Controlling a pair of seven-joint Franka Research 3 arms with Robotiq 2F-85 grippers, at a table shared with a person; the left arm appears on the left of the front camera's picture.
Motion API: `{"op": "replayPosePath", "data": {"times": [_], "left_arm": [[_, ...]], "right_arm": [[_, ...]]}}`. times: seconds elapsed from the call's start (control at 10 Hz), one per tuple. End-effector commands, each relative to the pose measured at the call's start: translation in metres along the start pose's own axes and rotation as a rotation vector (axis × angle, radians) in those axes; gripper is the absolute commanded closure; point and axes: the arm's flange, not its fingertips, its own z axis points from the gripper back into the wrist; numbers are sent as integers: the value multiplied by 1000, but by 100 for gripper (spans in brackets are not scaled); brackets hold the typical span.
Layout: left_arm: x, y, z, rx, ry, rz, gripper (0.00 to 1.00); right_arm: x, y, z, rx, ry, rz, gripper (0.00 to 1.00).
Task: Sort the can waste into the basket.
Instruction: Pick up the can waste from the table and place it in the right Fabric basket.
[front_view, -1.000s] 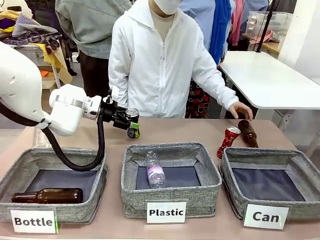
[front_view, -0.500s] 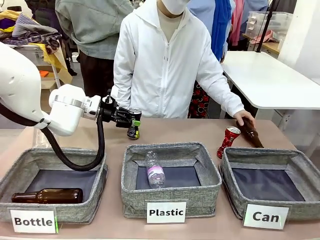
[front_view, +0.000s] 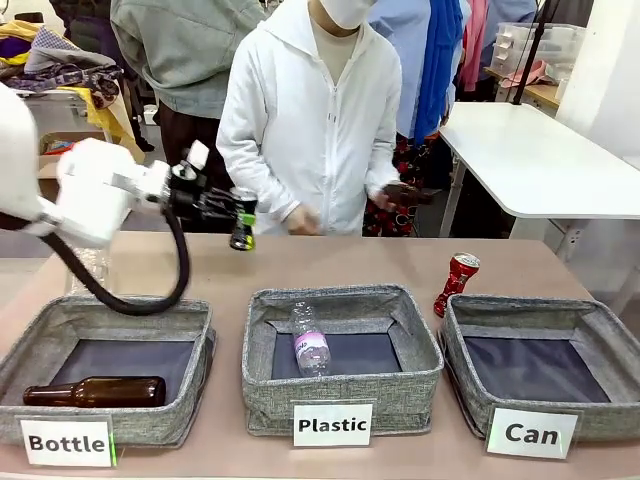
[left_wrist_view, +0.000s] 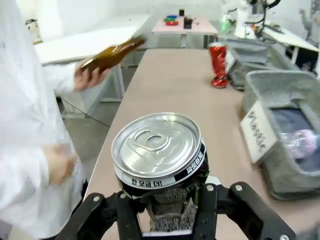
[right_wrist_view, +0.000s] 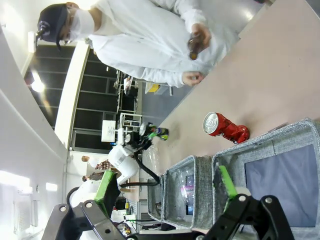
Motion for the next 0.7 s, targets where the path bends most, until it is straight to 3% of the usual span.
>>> {"op": "replayPosePath", "data": {"times": [0.0,0.3,0.4,0.6], "left_arm": [[49,-65,77,-111,53,42,100],[77,-149,151,-98,221,-15,100],[82,-161,163,-132,259,-18,100],[81,-156,165,21,296,-125,100]], "right_arm": [[2,-1,-2,27,-17,19,0],[2,-1,-2,27,-17,19,0],[2,-1,-2,27,-17,19,0],[2,-1,-2,27,-17,19,0]]}}
